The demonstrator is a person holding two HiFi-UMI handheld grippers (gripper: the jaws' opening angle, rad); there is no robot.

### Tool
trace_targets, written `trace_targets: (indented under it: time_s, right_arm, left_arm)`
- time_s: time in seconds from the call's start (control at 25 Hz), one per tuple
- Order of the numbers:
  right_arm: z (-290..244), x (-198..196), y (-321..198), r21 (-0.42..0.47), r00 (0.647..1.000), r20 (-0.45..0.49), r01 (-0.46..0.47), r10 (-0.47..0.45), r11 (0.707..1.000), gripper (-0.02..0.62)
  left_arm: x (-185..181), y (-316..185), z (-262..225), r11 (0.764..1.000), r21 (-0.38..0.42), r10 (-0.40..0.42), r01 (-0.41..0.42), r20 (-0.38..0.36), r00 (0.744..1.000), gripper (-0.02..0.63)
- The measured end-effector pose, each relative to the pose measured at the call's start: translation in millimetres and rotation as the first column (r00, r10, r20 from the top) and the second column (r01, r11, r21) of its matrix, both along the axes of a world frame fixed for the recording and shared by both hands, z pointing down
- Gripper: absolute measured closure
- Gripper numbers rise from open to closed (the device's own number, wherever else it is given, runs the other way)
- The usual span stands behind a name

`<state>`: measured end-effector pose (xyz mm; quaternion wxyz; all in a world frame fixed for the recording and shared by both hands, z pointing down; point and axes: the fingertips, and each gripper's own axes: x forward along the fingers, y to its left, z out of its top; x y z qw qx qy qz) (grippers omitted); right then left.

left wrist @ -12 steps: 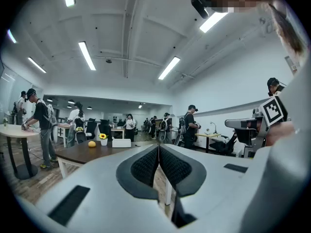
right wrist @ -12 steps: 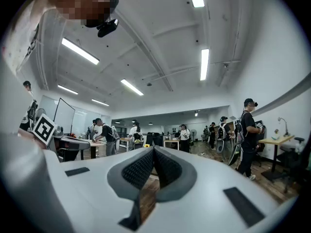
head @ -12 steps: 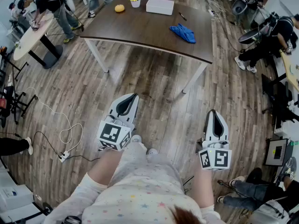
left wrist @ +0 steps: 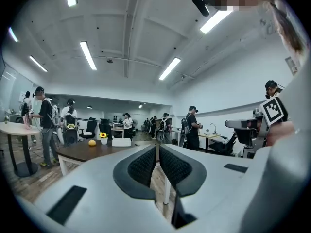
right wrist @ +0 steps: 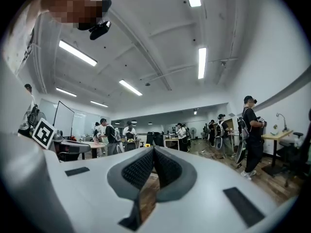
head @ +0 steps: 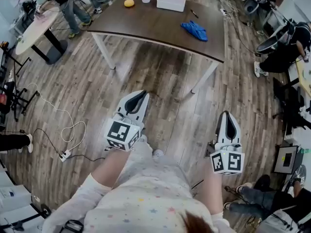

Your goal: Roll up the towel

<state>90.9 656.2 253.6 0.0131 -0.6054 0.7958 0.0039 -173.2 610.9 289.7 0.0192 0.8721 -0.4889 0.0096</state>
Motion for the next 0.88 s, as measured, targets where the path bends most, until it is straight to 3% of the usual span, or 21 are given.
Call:
trace_targets:
  time_s: [0.16, 0.24, 0.32, 0.52, 0.88]
  right_arm:
    - [3.2, 4.9, -0.8, -0.03, 1.0, 0.007, -0.013, 0.013, 0.999, 0.584]
    - [3.2, 7.2, 1.4, -0.028, 0.999, -0.008, -0.041, 0.041, 0.999, 0.548]
    - [2.9, 7.8, 1.9, -0.027, 0.999, -0.009, -0.054, 0.054, 0.998, 0.496]
    - [5.9, 5.2, -11.6, -0.056, 1.0, -0.01, -0.015, 0.014, 0.998, 0.375]
    - [13.8, -1.4, -61.6, -0.082, 1.0, -0.023, -0.001, 0.0, 0.997, 0.336]
  left_arm:
    - [1.1, -1.3, -1.6, 1.0, -0.012, -0.012, 0.012, 0.009, 1.0, 0.586]
    - [1.4, -1.8, -2.1, 1.0, -0.018, -0.016, 0.016, 0.004, 1.0, 0.572]
    - [2.3, -2.7, -3.4, 1.0, -0.023, -0.012, 0.012, 0.0, 1.0, 0.494]
    - [6.4, -10.5, -5.2, 1.0, -0.027, -0.014, 0.014, 0.002, 1.0, 0.433]
    - [6.3, -59.4, 2.5, 0.999, -0.037, -0.014, 0.014, -0.005, 1.0, 0.411]
